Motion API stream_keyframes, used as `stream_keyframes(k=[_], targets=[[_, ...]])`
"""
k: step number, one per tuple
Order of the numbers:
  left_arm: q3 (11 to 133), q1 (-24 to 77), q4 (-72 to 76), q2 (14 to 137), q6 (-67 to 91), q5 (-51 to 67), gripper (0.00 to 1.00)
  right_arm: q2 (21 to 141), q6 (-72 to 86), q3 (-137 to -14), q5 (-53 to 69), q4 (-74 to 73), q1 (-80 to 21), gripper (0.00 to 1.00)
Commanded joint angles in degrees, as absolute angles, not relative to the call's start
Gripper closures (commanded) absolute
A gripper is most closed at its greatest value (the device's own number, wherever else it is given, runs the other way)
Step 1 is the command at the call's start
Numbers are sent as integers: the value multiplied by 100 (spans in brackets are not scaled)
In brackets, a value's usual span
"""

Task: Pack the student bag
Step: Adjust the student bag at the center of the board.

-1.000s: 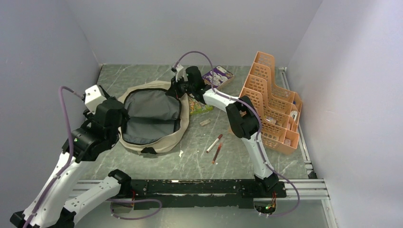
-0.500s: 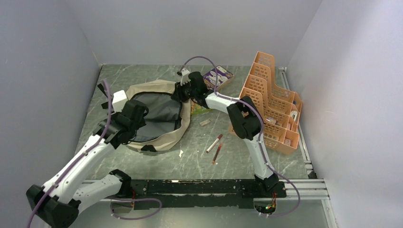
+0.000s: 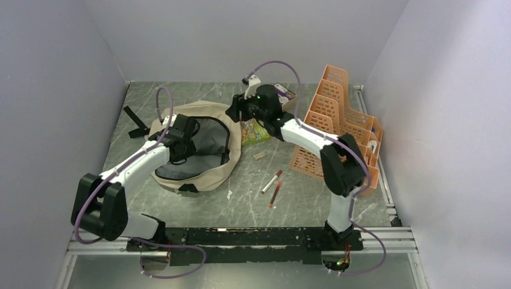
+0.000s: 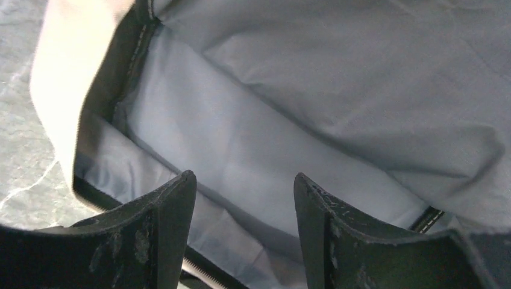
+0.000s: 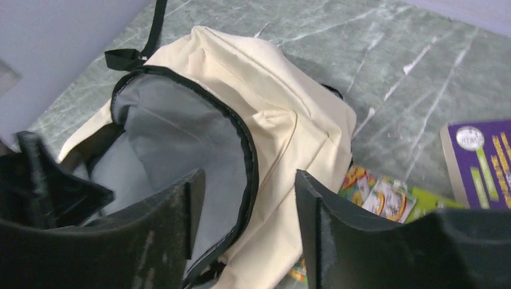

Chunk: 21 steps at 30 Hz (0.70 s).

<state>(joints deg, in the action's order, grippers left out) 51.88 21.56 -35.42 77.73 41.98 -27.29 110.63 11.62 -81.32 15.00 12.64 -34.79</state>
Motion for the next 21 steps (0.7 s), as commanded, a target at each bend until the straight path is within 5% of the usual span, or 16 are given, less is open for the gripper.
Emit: stream_keyframes(k=[1,8,14,21], targets=[[5446,2092,-3106,8090,4091,-2395,36,10311,1813,-7204,953,1117,-3454,37],[5284,2058,-2944,8321,4062,-2308,36,9467,2393,-6093,1004,529,-3494,35],[5287,2048,-2874,8515,4086,-2123,38,9302,2870,-5431,473,335,-3587,53],[5124,2047,-2815,8526,4112,-2018,38,9763,3415,-5145,1206,1478,-3587,39]])
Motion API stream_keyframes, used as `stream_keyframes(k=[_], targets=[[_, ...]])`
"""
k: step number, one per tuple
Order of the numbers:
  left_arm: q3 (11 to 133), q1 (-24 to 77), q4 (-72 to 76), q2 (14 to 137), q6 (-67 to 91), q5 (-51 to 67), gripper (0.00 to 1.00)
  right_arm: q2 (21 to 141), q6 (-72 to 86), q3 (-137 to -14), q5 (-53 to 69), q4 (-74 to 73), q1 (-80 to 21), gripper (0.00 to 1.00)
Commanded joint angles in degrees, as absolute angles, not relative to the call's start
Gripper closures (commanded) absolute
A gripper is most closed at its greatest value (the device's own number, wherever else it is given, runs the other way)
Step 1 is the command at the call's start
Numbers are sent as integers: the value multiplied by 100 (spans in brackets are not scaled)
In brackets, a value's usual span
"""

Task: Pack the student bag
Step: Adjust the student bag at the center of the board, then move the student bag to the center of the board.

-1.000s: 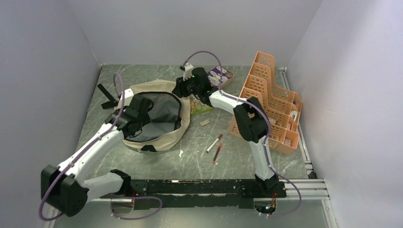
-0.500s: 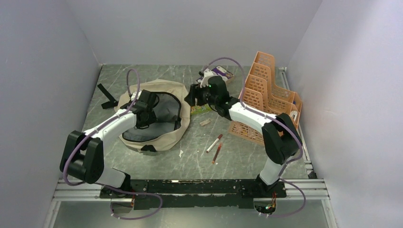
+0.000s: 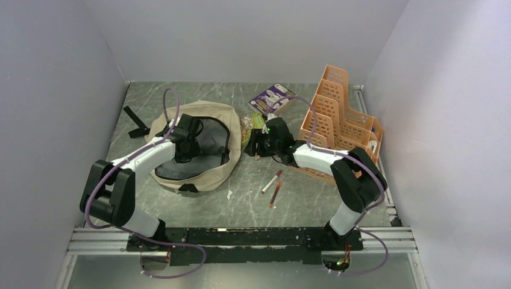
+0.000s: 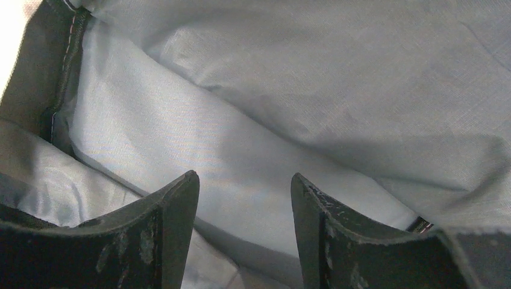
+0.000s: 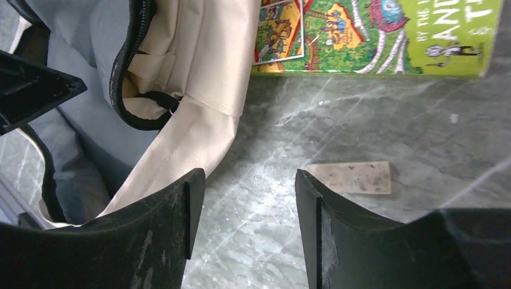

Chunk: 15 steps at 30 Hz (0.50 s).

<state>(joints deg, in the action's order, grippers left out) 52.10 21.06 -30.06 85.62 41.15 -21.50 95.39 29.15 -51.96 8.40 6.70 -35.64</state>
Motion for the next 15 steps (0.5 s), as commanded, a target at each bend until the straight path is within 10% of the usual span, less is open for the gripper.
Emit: stream_keyframes(k=[1,15], targets=[[5104,2048,-2821,8513,4113,-2016,38,9847,3509,-5168,1315,1599,-3586,39],[4915,2047,-2751,8368,4148,-1905,40,10976,4463,-5616,1275,2063,-3578,46]])
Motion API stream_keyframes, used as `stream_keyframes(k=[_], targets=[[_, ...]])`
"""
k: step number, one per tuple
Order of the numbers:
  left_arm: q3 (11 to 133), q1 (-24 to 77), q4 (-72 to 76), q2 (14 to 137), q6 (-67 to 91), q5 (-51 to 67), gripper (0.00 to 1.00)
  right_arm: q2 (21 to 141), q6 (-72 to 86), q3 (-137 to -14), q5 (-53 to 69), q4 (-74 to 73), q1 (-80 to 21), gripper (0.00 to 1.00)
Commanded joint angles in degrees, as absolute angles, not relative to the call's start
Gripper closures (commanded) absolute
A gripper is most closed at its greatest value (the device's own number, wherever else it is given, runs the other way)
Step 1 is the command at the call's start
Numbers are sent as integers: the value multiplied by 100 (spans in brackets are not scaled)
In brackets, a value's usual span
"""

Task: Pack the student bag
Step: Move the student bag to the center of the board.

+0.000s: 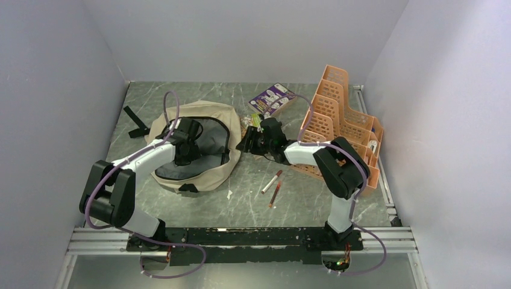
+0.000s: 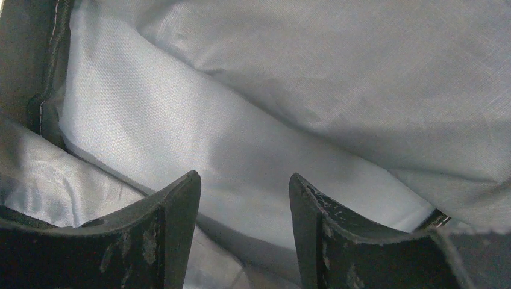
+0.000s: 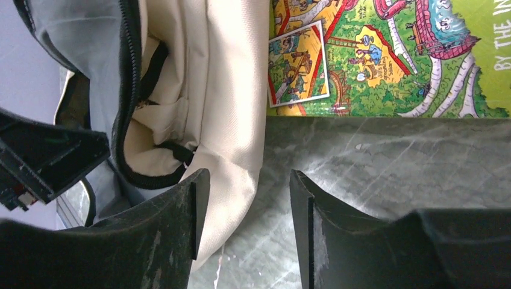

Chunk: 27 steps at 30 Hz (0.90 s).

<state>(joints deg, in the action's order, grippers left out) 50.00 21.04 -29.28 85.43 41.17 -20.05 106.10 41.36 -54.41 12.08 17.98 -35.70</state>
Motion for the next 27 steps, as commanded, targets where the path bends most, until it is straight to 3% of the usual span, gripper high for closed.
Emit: stream_keyframes(k=[1,3,7,13,16,27], targets=[[4906,2048,-2758,8361,4146,-1893,40,11058,4492,-5665,1316,2067,-3579,47],[4896,2048,-2776,8359,4155,-1890,40,11175,4556,-5711,1394,2138,-3577,51],[4833,2048,-2761,8301,4137,-1892,40,11303,4671,-5737,1711,2425,-3588,71],[4800,2048,-2773,8288,4131,-1886,40,11326,4711,-5795,1915,2432,-3588,85],[4809,2046,-2796,8281,4141,-1881,40,11193,4731,-5766,2072,2571,-3593,100],[5701,1946,-3403,7656,3870,-2284,39,10674,4395,-6967,2342,1929,-4008,100]])
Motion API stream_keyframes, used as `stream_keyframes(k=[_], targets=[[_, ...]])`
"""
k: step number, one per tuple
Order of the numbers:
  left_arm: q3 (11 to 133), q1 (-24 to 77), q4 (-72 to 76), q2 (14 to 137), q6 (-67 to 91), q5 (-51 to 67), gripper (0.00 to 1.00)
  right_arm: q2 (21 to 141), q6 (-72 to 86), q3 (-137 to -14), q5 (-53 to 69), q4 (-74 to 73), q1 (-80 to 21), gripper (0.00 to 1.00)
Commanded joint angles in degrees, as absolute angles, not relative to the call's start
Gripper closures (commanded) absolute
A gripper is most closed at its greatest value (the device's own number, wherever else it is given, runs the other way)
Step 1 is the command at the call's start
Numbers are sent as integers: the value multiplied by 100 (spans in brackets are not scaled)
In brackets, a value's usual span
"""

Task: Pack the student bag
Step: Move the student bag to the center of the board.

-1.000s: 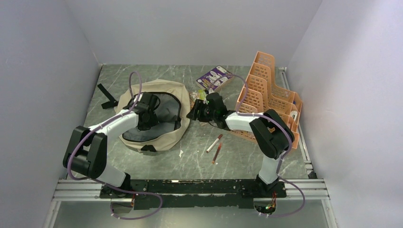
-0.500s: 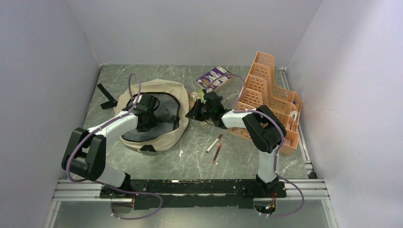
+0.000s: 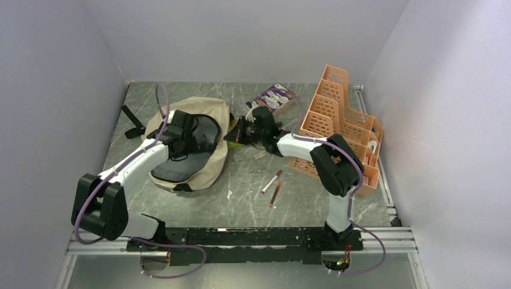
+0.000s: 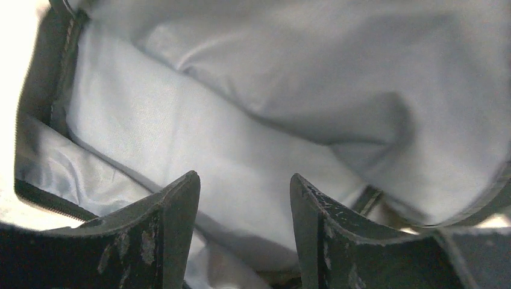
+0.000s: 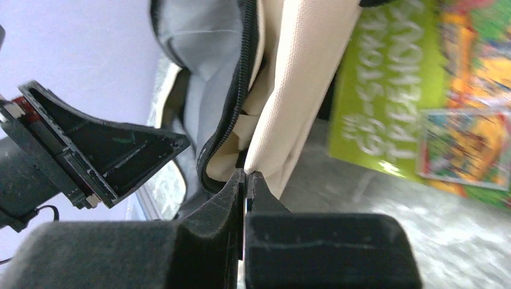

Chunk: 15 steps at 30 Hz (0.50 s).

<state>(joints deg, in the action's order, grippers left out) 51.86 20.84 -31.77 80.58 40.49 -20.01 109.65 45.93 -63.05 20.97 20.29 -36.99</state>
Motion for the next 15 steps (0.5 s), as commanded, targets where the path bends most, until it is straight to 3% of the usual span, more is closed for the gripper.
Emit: stream_keyframes(k=[1,15], targets=[[5784,1898,-3476,7592,3829,-2325,38,10715,4319,-7130,2331,1847,-4081,100],[5945,828,-4028,6880,3361,-2260,37,12081,4236,-8794,2311,1460,-4669,100]])
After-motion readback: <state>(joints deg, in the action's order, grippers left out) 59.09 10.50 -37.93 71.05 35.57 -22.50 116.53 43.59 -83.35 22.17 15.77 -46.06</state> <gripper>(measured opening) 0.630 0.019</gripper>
